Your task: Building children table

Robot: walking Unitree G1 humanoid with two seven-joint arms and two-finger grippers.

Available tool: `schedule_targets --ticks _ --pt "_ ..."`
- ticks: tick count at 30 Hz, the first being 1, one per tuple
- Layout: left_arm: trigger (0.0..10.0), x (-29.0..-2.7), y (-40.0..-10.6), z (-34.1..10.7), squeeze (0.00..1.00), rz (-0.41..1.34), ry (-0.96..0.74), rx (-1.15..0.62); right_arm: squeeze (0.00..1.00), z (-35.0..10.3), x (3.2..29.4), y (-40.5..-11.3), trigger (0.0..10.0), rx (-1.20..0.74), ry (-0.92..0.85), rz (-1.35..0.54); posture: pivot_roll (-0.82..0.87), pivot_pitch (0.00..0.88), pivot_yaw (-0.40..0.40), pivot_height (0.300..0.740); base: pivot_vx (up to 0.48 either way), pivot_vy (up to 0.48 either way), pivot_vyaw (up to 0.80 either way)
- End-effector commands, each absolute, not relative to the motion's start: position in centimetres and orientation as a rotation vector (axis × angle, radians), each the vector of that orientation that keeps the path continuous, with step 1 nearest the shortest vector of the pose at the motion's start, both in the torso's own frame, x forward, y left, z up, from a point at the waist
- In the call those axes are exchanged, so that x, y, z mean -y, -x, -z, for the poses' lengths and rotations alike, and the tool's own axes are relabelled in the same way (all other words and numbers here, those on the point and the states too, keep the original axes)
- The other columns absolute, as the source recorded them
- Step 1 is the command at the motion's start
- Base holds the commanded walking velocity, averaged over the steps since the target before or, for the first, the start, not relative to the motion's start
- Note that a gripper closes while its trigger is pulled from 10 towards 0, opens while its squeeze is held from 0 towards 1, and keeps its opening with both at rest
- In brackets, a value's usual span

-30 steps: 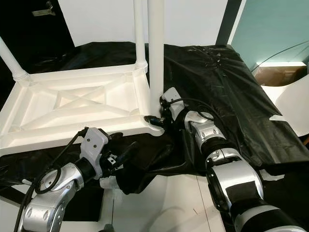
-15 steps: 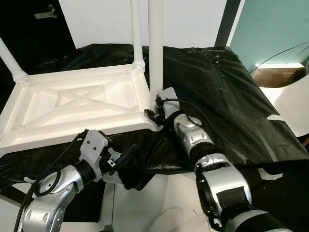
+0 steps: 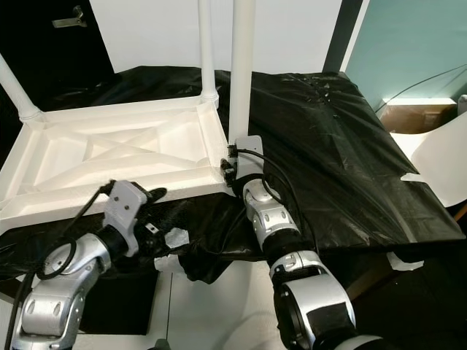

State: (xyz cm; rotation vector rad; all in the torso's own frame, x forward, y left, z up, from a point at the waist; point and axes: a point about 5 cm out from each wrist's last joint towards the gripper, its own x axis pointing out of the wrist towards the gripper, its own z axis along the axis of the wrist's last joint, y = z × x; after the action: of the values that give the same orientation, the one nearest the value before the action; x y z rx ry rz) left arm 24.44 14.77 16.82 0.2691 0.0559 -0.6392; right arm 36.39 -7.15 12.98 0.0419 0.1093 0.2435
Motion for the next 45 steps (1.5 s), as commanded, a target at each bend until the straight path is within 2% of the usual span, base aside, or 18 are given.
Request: schedule_targets --ticks 1,7,8,9,10,11,12,19,25,32,37,41,45 --pt "10.0 -15.6 -25.1 -16.9 0.00 0.546 -0.289 -0.048 1.00 -13.3 7.5 -36.2 10.0 -0.088 -0.052 -0.251 0.13 0.017 -0.041 0.740 0.000 0.000 0.00" --pt "10.0 -16.7 -25.9 -16.2 0.00 0.512 -0.364 -0.096 1.00 -12.9 8.4 -35.3 10.0 -0.074 -0.068 -0.244 0.13 0.012 -0.043 0.740 0.000 0.000 0.00" --pt "10.0 -17.2 -26.2 -15.9 0.00 0.496 -0.381 -0.121 0.56 -12.6 8.7 -34.9 10.0 -0.077 -0.071 -0.244 0.12 0.011 -0.041 0.740 0.000 0.000 0.00" --pt "10.0 -17.2 -26.2 -15.9 0.00 0.496 -0.381 -0.121 0.56 -12.6 8.7 -34.9 10.0 -0.077 -0.071 -0.244 0.12 0.011 -0.041 0.740 0.000 0.000 0.00" --pt "10.0 -17.7 -26.5 -15.7 0.00 0.483 -0.401 -0.144 0.38 -12.3 9.1 -34.5 10.0 -0.081 -0.073 -0.242 0.12 0.010 -0.038 0.740 0.000 0.000 0.00" --pt "10.0 -17.7 -26.5 -15.7 0.00 0.483 -0.401 -0.144 0.38 -12.3 9.1 -34.5 10.0 -0.081 -0.073 -0.242 0.12 0.010 -0.038 0.740 0.000 0.000 0.00" --pt "10.0 -18.6 -26.8 -15.4 0.00 0.468 -0.425 -0.171 0.00 -11.9 9.4 -34.1 10.0 -0.087 -0.069 -0.240 0.11 0.011 -0.034 0.740 0.000 0.000 0.00" --pt "10.0 -20.7 -27.5 -15.3 0.00 0.444 -0.491 -0.211 0.00 -11.4 9.6 -33.3 10.0 -0.097 -0.077 -0.243 0.10 0.012 -0.026 0.740 0.000 0.000 0.00" --pt "10.0 -23.8 -29.4 -16.0 0.00 0.439 -0.619 -0.247 0.00 -11.2 9.2 -32.3 10.0 -0.101 -0.093 -0.268 0.10 0.019 -0.014 0.740 0.000 0.000 0.00" --pt "10.0 -24.2 -30.8 -15.8 0.00 0.523 -0.690 -0.317 0.00 -11.3 9.3 -32.2 10.0 -0.104 -0.096 -0.271 0.10 0.027 0.009 0.740 0.000 0.000 0.00" --pt "10.0 -23.8 -31.4 -15.7 0.00 0.636 -0.626 -0.367 0.00 -11.4 9.6 -31.8 10.0 -0.096 -0.105 -0.246 0.06 0.035 0.034 0.740 0.000 0.000 0.00" --pt "10.0 -23.8 -31.7 -16.1 0.00 0.643 -0.583 -0.349 0.00 -11.4 9.7 -31.7 10.0 -0.096 -0.106 -0.239 0.06 0.035 0.034 0.740 0.000 0.000 0.00" --pt "10.0 -24.1 -32.2 -17.4 0.00 0.649 -0.470 -0.298 0.00 -11.4 10.2 -31.5 10.0 -0.096 -0.106 -0.216 0.04 0.041 0.047 0.740 0.000 0.000 0.00"
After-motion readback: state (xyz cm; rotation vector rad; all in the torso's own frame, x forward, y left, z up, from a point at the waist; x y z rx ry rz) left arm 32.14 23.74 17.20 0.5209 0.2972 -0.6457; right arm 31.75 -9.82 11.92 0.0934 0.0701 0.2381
